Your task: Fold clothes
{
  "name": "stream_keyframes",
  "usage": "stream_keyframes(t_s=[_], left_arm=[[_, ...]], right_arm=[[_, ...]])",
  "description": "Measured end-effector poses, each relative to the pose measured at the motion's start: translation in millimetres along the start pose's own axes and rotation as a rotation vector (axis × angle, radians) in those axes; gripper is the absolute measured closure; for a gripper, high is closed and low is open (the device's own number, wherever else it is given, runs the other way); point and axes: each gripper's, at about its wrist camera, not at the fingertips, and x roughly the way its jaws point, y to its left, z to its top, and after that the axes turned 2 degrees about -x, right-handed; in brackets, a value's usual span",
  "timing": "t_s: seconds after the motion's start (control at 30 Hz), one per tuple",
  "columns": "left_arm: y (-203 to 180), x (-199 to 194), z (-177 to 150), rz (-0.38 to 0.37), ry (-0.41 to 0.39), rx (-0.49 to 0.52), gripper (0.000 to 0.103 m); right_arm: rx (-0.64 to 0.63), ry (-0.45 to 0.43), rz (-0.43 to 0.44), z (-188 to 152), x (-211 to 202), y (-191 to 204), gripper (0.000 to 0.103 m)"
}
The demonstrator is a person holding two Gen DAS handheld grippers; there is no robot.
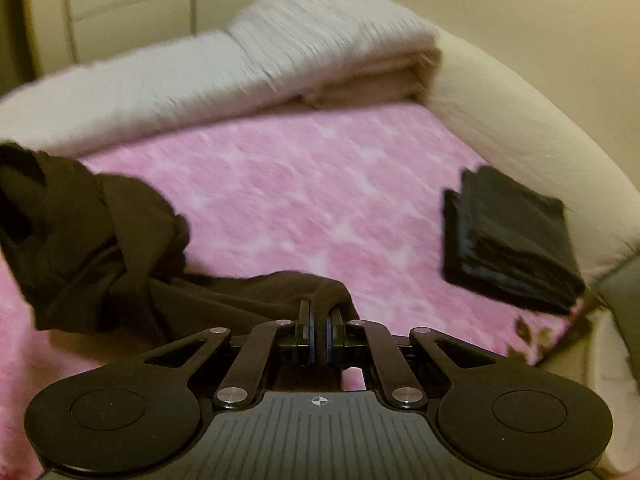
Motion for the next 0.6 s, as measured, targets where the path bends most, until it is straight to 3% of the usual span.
stream_keyframes(t_s=[0.13,0.2,0.23,0.27,0.33,0.47,0.6], left_arm=[[-21,20,-53,0.044,0.15,-0.029,0.052],[-41,28,-81,0.047,0.224,-0.05,0.046],[-51,31,-95,0.048,0.26,-0.061,0.043],[-63,36,-109,0.045,0.291,-0.065,0.039],[-90,48,-134,0.04,0.345,-0.058,0.035],[-117,86,-165,0.079,0.416,-0.07,0.035],[-98,116,-181,0.163,0.432,-0.16,0.035]], right_arm=[[-0.073,0.131,0.008,-3,46,-7,0.097],[-0.129,0.162,0.023,-3,65,-6,0.082],[-0.171,0.15,0.053,-1,72,-3,0.068],[-0.211,0.135,0.109,2,79,-1,0.054],[-0.282,0.109,0.224,8,96,4,0.045],[-0.363,0.122,0.401,24,141,18,0.037],[-0.394,0.188,0.543,34,205,44,0.031]])
